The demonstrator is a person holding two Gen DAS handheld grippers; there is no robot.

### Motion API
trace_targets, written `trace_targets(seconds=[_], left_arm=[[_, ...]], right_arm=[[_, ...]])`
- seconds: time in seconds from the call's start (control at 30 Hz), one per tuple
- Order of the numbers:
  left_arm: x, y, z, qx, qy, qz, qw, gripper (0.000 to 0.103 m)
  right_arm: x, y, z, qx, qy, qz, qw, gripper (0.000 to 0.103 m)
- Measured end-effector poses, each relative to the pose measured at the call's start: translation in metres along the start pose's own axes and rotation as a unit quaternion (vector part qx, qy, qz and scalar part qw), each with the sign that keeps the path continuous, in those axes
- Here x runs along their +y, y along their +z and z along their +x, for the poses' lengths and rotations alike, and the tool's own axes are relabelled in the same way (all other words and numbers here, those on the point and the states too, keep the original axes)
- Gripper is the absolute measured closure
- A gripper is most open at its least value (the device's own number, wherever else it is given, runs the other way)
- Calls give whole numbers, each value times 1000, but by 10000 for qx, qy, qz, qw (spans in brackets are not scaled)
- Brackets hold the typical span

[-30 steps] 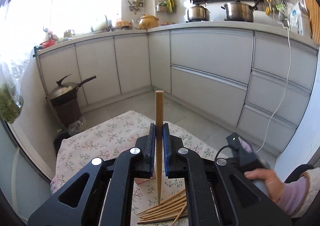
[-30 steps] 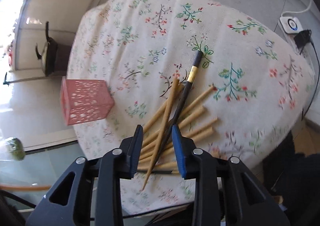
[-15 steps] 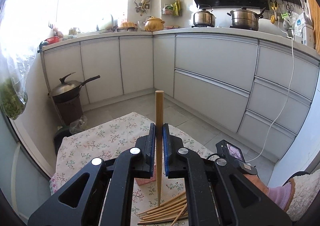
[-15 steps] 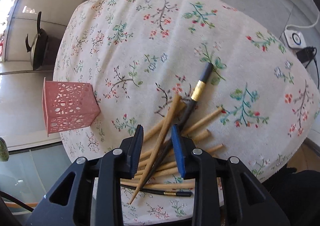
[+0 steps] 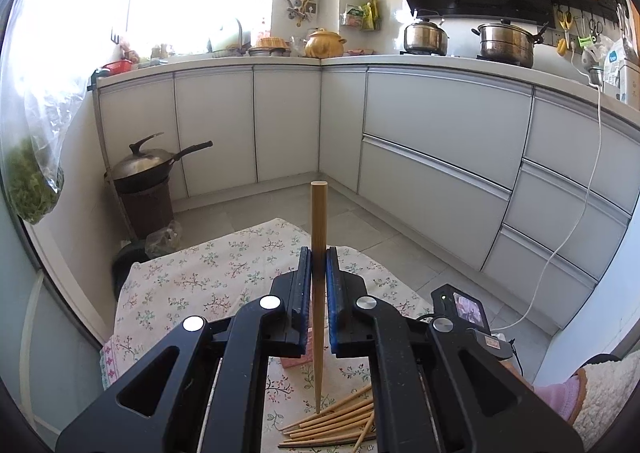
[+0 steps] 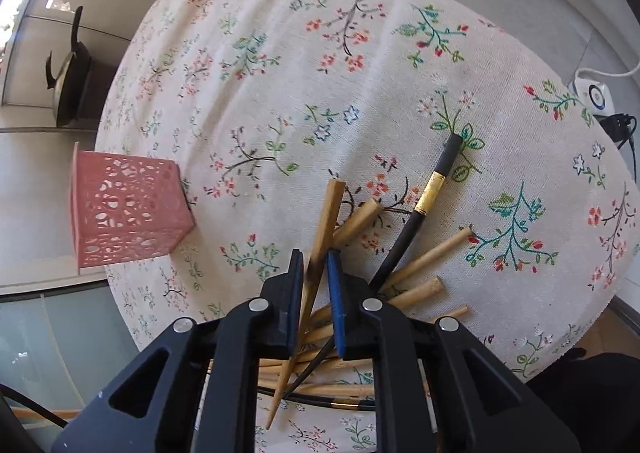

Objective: Organize utensils
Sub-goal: 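Lift the stick upright with the left gripper while the right gripper grasps another wooden stick, then carry both sticks over the pink holder and open both grippers to drop them in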

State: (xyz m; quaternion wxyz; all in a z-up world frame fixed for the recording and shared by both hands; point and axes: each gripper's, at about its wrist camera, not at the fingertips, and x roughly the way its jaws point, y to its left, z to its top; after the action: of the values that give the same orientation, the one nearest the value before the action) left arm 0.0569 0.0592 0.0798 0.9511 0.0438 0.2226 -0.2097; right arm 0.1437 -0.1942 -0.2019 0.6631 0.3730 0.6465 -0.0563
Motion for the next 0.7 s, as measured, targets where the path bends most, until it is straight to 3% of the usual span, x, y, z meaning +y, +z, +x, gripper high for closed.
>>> trace_targets(seconds=[0.2, 0.3, 0.4, 0.47, 0.7], left_arm=[[5, 0, 1, -2, 88, -144, 9999, 96], [12, -1, 5, 40, 167, -261, 9995, 96], [13, -1, 4, 26, 188, -335, 9993, 96], [12, 1, 1, -35, 185, -350, 9992, 96], [13, 2, 3, -7, 184, -354, 9992, 96]], right_arm=[[13, -4, -24, -342, 177, -316, 9988, 98], [14, -3, -28, -255, 147, -354, 9989, 98], [8, 3, -25, -222, 112, -207, 9995, 88], [3, 11, -19, -181, 58, -114, 9998, 76], [-3, 29, -8, -161, -59, -66, 9998, 76]])
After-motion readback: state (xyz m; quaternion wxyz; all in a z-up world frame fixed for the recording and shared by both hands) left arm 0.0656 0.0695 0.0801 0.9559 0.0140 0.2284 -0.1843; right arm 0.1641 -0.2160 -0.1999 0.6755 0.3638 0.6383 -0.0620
